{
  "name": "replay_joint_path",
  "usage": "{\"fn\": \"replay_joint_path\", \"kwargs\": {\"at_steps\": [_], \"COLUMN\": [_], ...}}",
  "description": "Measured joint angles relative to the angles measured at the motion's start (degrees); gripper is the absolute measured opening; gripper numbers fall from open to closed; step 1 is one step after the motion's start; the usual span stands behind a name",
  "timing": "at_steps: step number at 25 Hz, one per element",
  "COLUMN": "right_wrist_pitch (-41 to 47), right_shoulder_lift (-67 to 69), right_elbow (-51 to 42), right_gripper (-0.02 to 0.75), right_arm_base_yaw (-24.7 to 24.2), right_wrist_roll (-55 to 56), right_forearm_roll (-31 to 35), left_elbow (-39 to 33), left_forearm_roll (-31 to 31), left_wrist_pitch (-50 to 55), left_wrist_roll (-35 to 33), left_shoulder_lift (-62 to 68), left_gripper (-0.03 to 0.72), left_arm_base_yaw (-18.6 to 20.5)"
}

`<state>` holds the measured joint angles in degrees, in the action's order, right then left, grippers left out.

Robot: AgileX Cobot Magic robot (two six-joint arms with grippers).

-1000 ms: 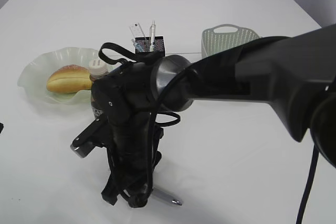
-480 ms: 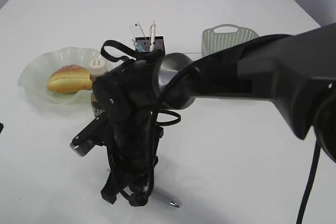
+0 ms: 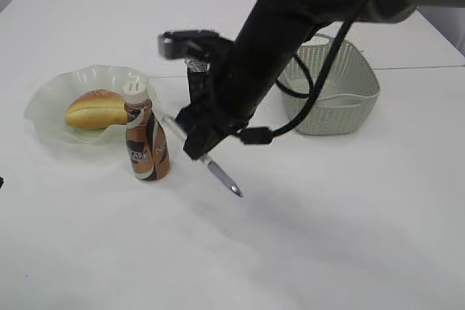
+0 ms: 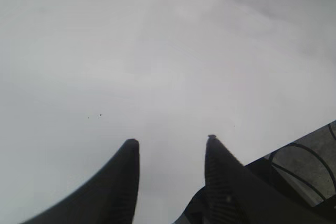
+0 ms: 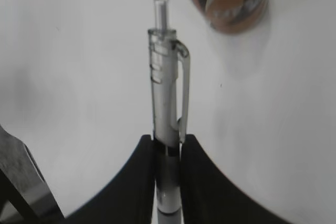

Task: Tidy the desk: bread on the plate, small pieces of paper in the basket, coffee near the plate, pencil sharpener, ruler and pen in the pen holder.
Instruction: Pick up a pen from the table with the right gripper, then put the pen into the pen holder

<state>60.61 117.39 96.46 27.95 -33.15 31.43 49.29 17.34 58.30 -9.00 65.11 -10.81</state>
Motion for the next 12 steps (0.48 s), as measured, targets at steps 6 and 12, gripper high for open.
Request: {"fn": "replay_joint_path", "kwargs": {"at_steps": [6,12], "right_wrist_pitch": [-2.19,-10.22], "right_shoulder_lift": [-1.16,-1.16], "right_elbow": [0.0,0.0], "right_gripper": [0.088,0.088], "right_arm_base_yaw": [-10.63,-16.82], "right_wrist_roll": [-14.97,-34.09], "right_forearm_roll": [23.13,46.67], "left_elbow": [0.0,0.0], "left_forearm_roll": [0.11,0.11], "left_wrist_pitch": [0.0,0.0], "left_wrist_roll": [0.0,0.0], "left_shoulder_lift": [0.0,0.0], "left_gripper": [0.307,0.307], "left_arm_base_yaw": [0.0,0.0]}}
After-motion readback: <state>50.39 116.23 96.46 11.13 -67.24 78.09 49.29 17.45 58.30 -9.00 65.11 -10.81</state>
